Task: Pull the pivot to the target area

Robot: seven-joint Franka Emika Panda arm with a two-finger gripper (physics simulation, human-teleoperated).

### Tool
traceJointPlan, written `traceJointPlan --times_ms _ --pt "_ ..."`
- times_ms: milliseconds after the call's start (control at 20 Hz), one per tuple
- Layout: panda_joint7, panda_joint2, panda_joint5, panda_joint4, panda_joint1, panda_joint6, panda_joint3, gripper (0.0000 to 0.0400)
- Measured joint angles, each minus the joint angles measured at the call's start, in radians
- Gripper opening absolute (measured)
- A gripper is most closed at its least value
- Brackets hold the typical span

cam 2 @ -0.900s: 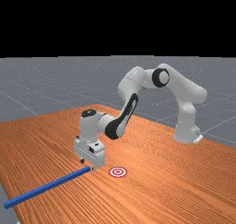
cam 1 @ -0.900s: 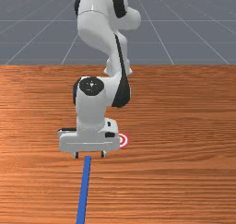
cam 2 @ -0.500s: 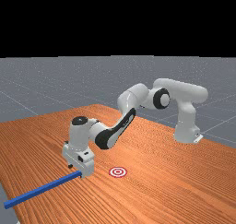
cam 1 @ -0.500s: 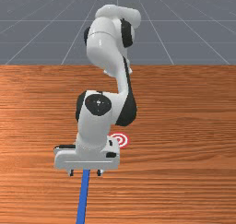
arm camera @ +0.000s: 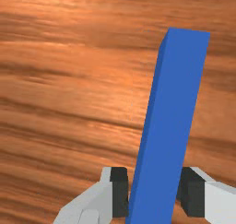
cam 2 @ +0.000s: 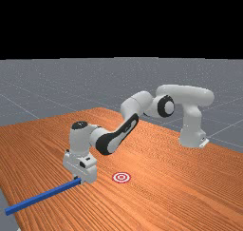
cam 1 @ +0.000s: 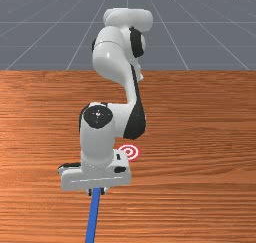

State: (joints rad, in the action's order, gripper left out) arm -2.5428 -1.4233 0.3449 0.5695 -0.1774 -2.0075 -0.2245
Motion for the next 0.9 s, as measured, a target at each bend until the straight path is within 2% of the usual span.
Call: traceJointPlan --times_ms 50,200,250,300,450,500,700,800,850,900 --pt "-0.002 -0.005 -0.002 -0.009 0.001 0.003 -0.001 0.0117" --pt "-0.016 -0.019 -0.014 -0.035 -0.001 0.013 -0.011 0.0096" --pt "0.007 0.041 -0.001 0.091 -0.02 -0.081 -0.013 0.0098" --pt "0.045 0.093 0.023 0.211 -0.034 -0.22 -0.008 0.0096" --pt "0.082 0.166 0.038 0.352 -0.046 -0.343 0.002 0.0095" --pt "0.146 0.085 -0.01 0.145 -0.012 -0.087 0.005 0.0097" --pt "0.22 0.095 -0.01 0.166 0.016 -0.089 0.012 0.0096" --pt "0.005 0.122 0.021 0.233 0.0 -0.135 -0.027 0.0097" --pt "0.115 0.114 0.007 0.213 0.015 -0.119 -0.009 0.0095" --pt "0.115 0.113 0.008 0.214 0.016 -0.119 -0.009 0.0095"
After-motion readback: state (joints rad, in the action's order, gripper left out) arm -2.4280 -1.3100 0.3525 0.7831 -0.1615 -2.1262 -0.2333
